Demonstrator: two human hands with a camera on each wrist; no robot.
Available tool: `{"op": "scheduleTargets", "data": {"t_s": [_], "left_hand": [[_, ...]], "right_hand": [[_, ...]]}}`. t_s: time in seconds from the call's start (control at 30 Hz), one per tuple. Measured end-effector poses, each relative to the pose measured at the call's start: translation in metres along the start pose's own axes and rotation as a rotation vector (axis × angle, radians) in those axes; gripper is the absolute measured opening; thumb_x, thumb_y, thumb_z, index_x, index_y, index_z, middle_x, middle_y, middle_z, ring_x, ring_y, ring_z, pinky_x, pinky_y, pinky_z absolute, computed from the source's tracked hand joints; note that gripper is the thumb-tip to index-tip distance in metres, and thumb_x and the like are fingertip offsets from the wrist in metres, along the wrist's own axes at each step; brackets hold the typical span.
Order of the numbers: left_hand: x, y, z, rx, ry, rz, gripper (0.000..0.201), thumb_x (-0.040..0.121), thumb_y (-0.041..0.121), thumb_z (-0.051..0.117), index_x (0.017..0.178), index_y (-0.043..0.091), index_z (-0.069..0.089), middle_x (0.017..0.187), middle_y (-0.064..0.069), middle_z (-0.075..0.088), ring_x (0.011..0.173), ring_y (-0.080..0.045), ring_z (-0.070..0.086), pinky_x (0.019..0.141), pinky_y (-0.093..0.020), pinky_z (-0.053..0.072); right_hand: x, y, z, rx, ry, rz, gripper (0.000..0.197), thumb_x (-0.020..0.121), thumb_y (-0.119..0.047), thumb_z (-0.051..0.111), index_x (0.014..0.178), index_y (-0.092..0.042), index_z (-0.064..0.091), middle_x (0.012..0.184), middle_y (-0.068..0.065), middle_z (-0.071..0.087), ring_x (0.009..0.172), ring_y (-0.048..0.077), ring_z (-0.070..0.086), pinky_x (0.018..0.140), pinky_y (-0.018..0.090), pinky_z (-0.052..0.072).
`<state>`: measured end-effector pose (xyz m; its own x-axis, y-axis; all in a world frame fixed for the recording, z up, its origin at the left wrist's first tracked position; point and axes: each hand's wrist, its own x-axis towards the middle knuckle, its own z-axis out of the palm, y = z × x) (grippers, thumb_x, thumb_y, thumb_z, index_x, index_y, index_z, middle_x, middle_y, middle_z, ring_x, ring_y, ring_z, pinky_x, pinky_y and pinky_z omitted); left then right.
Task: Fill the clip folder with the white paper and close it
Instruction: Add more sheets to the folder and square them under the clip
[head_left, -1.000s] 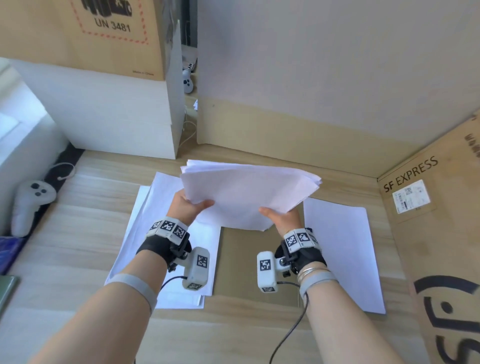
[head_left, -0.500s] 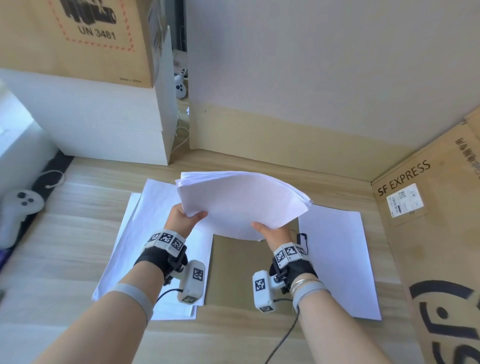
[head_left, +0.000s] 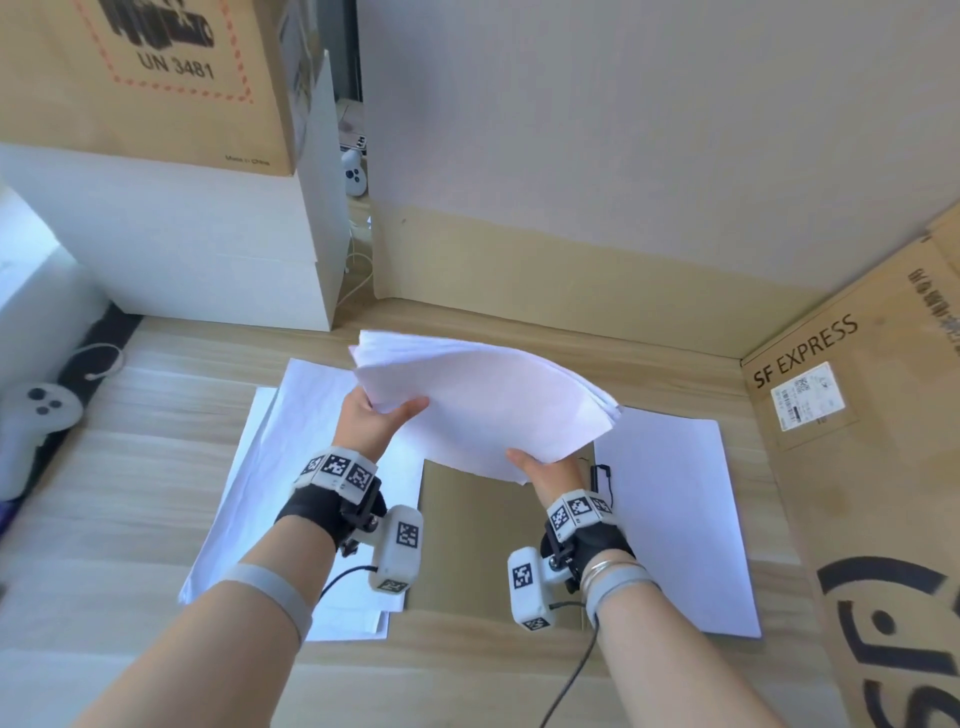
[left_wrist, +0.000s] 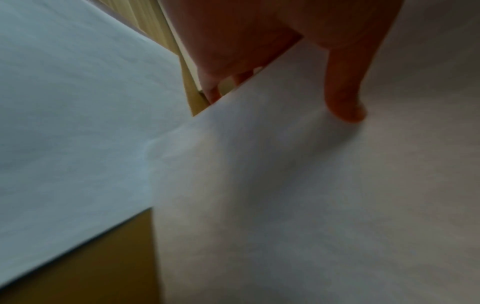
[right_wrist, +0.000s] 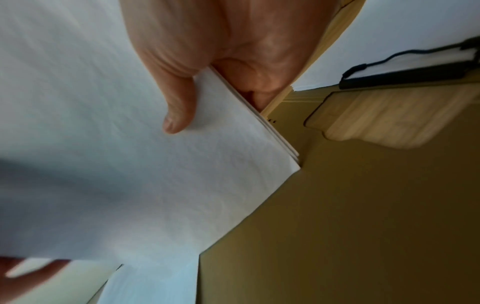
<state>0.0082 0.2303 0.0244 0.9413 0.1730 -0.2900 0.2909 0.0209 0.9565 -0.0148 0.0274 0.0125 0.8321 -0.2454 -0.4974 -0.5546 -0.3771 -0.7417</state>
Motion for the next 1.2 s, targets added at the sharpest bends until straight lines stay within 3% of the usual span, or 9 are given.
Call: {"op": "scheduleTargets", "data": {"t_s": [0.1,0.2,0.37,0.47,0.57,0.67,0.8,0.97,1.2], "left_hand": [[0.001,0.025,0.003,-0.159,0.017,0.148,0.043,0.061,0.021,0.08,0.097,0.029,0.058,0.093,0.012,0.064,0.081,0.003,0.064,0.076,-0.016,0.054],[0.003,0.049,0.006,-0.2,0.011,0.299,0.039,0.057,0.036,0.073,0.092,0.033,0.056,0.092,0.008,0.062,0.085,-0.004,0.061,0.082,-0.021,0.05],[0.004,0.063,0.013,-0.082,0.009,0.461,0.033,0.061,0.043,0.067,0.084,0.033,0.046,0.082,0.014,0.048,0.073,0.012,0.049,0.071,-0.005,0.038],[0.005,0.055,0.012,-0.043,0.053,0.509,0.042,0.059,0.042,0.066,0.094,0.037,0.042,0.096,0.02,0.046,0.089,0.021,0.044,0.083,0.002,0.031],[0.009,0.041,0.006,0.02,-0.009,0.377,0.056,0.054,0.042,0.07,0.105,0.035,0.047,0.108,0.022,0.05,0.104,0.013,0.047,0.092,-0.006,0.035],[0.012,0.02,-0.002,0.128,-0.052,0.101,0.031,0.07,0.02,0.078,0.093,0.014,0.059,0.086,0.004,0.066,0.089,-0.014,0.062,0.069,-0.017,0.045],[0.012,0.001,-0.005,0.16,0.001,0.072,0.027,0.082,0.0,0.067,0.063,0.017,0.058,0.046,0.02,0.063,0.051,0.01,0.059,0.057,-0.011,0.046],[0.009,-0.019,-0.001,0.256,-0.074,-0.073,0.016,0.084,0.003,0.066,0.098,0.006,0.059,0.087,-0.008,0.059,0.078,-0.022,0.055,0.073,-0.026,0.044],[0.017,-0.006,0.02,0.285,-0.006,-0.124,0.025,0.088,0.008,0.062,0.107,-0.006,0.064,0.093,-0.009,0.056,0.084,-0.021,0.048,0.074,-0.026,0.033]], "right_hand": [[0.004,0.003,0.001,0.003,-0.009,0.034,0.04,0.085,-0.018,0.066,0.122,-0.008,0.057,0.116,0.007,0.063,0.096,0.022,0.057,0.079,0.027,0.049],[0.005,0.002,-0.001,-0.005,-0.015,0.079,0.04,0.086,-0.022,0.066,0.121,-0.005,0.057,0.111,0.006,0.064,0.088,0.017,0.052,0.061,0.02,0.042],[0.006,-0.004,-0.005,0.053,-0.018,0.066,0.041,0.079,-0.024,0.073,0.114,-0.006,0.061,0.102,0.005,0.062,0.092,0.02,0.057,0.076,0.022,0.038],[0.006,-0.014,-0.008,0.176,0.013,0.038,0.033,0.078,-0.02,0.074,0.106,-0.008,0.062,0.095,0.004,0.061,0.095,0.023,0.06,0.076,0.025,0.041],[0.006,-0.013,-0.006,0.172,-0.001,0.039,0.037,0.08,-0.018,0.072,0.112,-0.002,0.062,0.104,0.01,0.066,0.1,0.025,0.062,0.075,0.026,0.041],[0.004,-0.009,-0.004,0.134,-0.009,0.049,0.037,0.081,-0.021,0.07,0.113,-0.003,0.062,0.103,0.008,0.064,0.093,0.023,0.059,0.07,0.025,0.044],[0.012,-0.004,-0.003,0.201,0.022,0.003,0.023,0.081,-0.016,0.07,0.103,-0.014,0.062,0.097,0.003,0.062,0.091,0.022,0.058,0.077,0.037,0.051],[0.018,0.011,0.002,0.116,-0.009,-0.001,0.038,0.082,-0.017,0.069,0.118,-0.009,0.059,0.105,0.004,0.063,0.099,0.021,0.058,0.084,0.026,0.045],[0.036,0.017,-0.005,0.153,0.072,0.047,0.047,0.081,-0.025,0.07,0.12,-0.005,0.055,0.113,0.01,0.064,0.106,0.028,0.06,0.095,0.035,0.047]]}}
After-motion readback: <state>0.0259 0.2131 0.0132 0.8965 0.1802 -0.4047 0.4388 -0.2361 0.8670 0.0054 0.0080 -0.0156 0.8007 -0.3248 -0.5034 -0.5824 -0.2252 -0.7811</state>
